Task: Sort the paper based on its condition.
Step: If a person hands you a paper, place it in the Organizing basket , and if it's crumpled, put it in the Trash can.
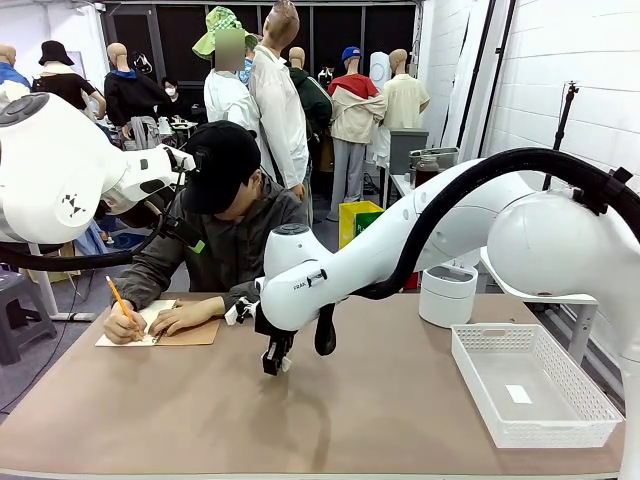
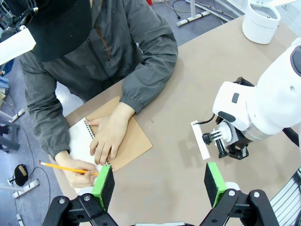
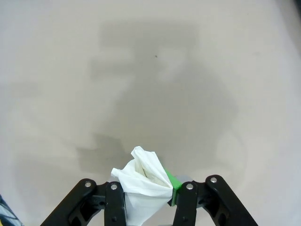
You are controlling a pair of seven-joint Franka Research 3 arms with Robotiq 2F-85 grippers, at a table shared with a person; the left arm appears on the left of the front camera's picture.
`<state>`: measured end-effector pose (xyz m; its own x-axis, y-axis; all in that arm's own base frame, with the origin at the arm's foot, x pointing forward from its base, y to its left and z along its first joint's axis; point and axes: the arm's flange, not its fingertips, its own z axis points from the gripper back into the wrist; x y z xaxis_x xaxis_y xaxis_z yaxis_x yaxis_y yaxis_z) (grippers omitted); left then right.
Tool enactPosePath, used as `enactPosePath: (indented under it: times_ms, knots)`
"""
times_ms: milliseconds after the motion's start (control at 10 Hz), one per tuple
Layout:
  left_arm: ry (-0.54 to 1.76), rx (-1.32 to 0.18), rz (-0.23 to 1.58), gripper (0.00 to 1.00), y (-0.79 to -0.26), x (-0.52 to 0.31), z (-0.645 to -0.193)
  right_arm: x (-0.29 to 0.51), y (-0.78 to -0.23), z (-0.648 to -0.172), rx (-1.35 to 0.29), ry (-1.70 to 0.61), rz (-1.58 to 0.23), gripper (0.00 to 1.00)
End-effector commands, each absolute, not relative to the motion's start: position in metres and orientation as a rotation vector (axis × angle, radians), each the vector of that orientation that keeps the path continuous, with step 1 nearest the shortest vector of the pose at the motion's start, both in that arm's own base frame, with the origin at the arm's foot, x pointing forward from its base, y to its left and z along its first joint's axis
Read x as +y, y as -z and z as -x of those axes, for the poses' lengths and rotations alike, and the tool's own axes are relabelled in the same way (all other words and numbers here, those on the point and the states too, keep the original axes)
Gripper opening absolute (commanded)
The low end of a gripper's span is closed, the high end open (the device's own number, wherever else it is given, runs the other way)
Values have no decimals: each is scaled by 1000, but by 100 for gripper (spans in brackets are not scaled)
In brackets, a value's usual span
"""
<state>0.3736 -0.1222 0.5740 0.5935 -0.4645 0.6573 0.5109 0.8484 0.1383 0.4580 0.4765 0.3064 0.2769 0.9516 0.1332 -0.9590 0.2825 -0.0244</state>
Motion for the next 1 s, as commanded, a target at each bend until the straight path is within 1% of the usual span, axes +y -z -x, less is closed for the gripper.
enactPosePath:
  times_ms: [0, 200, 400, 500, 700, 900]
  knots:
    - [569, -746, 69, 100, -575, -121, -374, 472, -324, -457, -131, -1263, 0, 0]
    - [569, -746, 69, 100, -575, -121, -374, 439, -368, -464, -137, -1244, 48, 0]
    - [569, -746, 69, 100, -575, -121, -374, 393, -412, -485, -171, -1171, 98, 0]
    - [569, -746, 69, 100, -575, -121, -374, 370, -430, -498, -150, -1170, 116, 0]
    - [569, -746, 69, 100, -575, -121, -374, 343, -454, -518, -142, -1177, 159, 0]
    - [569, -746, 69, 100, -575, -121, -374, 331, -463, -531, -129, -1153, 216, 0]
